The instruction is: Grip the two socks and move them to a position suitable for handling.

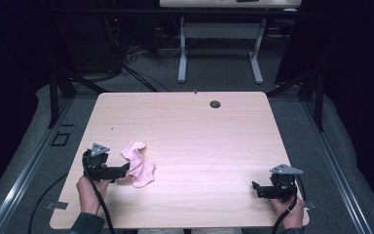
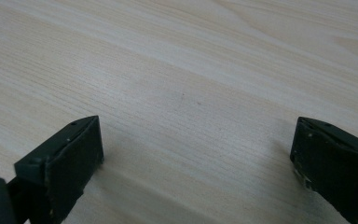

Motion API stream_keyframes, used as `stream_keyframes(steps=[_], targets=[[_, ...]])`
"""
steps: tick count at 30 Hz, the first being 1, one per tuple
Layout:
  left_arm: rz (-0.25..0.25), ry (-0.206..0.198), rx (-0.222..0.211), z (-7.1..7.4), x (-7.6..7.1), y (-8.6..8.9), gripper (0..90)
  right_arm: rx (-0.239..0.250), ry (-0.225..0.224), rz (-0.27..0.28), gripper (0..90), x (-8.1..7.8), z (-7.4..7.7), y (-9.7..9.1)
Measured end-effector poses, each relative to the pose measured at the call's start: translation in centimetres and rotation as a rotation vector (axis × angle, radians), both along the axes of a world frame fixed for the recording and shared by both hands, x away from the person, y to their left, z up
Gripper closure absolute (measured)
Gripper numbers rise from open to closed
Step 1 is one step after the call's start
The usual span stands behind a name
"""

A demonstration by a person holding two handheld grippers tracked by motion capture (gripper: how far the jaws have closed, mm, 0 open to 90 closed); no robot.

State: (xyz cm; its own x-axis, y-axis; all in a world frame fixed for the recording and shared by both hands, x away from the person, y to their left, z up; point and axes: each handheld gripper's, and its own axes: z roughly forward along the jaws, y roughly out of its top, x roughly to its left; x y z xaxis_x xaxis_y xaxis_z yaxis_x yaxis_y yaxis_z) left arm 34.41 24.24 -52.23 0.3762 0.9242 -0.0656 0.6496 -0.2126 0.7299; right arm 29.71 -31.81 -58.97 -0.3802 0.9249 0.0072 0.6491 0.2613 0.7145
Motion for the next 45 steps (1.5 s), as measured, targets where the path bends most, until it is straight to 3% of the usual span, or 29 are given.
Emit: stream_keyframes(steps=[2, 4, 10, 18, 21, 22, 26, 27, 29, 32, 41, 42, 45], targets=[[-0.004, 0.008, -0.007, 0.0, 0.5, -0.3, 2.8, 0.0, 0.0, 0.0, 2.0, 0.0, 0.0, 0.0], [-0.01, 0.03, -0.011, 0.0, 1.8, -1.1, 7.0, 0.0, 0.0, -0.001, 2.1, 0.0, 0.0, 0.0], [-0.001, 0.076, -0.017, -0.5, 3.8, -2.4, 18.9, 0.001, -0.001, -0.002, 2.5, 0.0, 0.0, 0.0], [0.039, 0.155, 0.032, -1.7, 6.7, -4.3, 32.7, -0.002, -0.003, -0.007, 3.5, -0.1, 0.0, -0.1], [0.035, 0.18, 0.044, -2.1, 7.0, -4.6, 43.9, 0.0, -0.004, -0.007, 3.8, -0.1, 0.0, -0.1], [0.037, 0.212, 0.054, -2.5, 7.3, -4.7, 48.4, -0.002, -0.006, -0.006, 4.2, -0.1, 0.0, -0.1], [0.048, 0.219, 0.067, -2.7, 7.4, -4.8, 66.8, -0.001, -0.008, -0.009, 4.4, -0.1, 0.0, -0.1], [0.043, 0.221, 0.078, -2.8, 7.5, -4.7, 66.8, -0.001, -0.008, -0.009, 4.5, -0.1, 0.0, -0.1], [0.044, 0.228, 0.077, -3.0, 7.6, -4.7, 79.1, 0.003, -0.011, -0.012, 5.0, -0.1, 0.0, -0.1], [0.039, 0.205, 0.074, -2.8, 7.4, -4.6, 87.0, 0.006, -0.013, -0.015, 5.4, -0.1, 0.0, -0.1], [0.006, 0.1, 0.123, -0.4, 5.6, -4.6, 88.1, 0.005, -0.017, -0.018, 6.1, -0.1, 0.0, -0.1], [-0.008, 0.073, 0.131, 0.3, 5.2, -4.6, 88.2, 0.004, -0.017, -0.019, 6.2, -0.1, 0.0, -0.1], [-0.02, 0.053, 0.134, 1.0, 4.7, -4.7, 88.2, 0.004, -0.017, -0.019, 6.3, -0.1, 0.0, -0.1]])
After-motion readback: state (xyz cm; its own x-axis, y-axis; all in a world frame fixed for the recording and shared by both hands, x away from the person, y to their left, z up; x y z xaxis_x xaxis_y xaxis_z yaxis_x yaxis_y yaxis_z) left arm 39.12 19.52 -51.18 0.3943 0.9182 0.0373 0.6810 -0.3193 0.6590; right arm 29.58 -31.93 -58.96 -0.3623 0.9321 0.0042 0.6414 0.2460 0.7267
